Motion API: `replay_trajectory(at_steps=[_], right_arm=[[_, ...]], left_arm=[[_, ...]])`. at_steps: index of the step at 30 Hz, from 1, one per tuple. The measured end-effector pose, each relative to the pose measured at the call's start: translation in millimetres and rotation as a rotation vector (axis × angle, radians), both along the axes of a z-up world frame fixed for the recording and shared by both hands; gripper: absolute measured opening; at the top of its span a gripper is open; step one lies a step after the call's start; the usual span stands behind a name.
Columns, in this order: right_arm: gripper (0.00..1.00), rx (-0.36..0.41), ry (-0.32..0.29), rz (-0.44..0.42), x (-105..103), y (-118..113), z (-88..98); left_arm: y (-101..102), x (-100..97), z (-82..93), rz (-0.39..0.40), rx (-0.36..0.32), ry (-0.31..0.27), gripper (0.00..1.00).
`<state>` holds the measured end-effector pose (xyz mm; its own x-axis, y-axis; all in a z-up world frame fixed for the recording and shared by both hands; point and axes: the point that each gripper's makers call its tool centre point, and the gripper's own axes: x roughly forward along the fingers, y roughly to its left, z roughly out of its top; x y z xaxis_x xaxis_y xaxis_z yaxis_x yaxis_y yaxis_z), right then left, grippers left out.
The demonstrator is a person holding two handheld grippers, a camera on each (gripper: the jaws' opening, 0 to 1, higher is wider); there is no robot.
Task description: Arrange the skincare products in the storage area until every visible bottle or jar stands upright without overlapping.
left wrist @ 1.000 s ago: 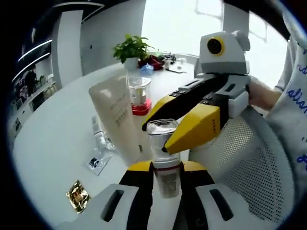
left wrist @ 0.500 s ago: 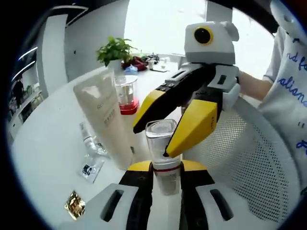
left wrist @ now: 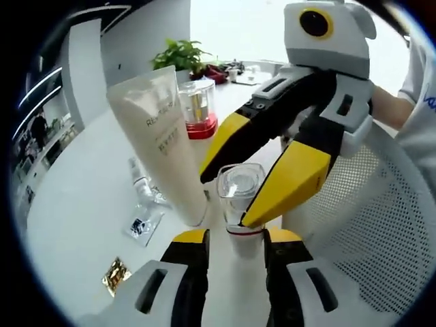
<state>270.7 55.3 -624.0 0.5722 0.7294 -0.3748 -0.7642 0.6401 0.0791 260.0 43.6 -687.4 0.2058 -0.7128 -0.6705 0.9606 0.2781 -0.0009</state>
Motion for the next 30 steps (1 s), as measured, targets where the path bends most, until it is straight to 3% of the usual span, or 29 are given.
replay_trajectory(at_steps=[11, 30], right_arm=[[0.21, -0.063, -0.018, -0.008, 0.2, 1.2, -8.6], [0.23, -0.031, 0.006, 0.009, 0.1, 13.0, -4.5]], left_arm=[[13.1, 5.3, -14.8, 0.060, 0.039, 0.016, 0.27], [21.9, 5.2, -25.5, 0.068, 0.109, 0.016, 0.21]])
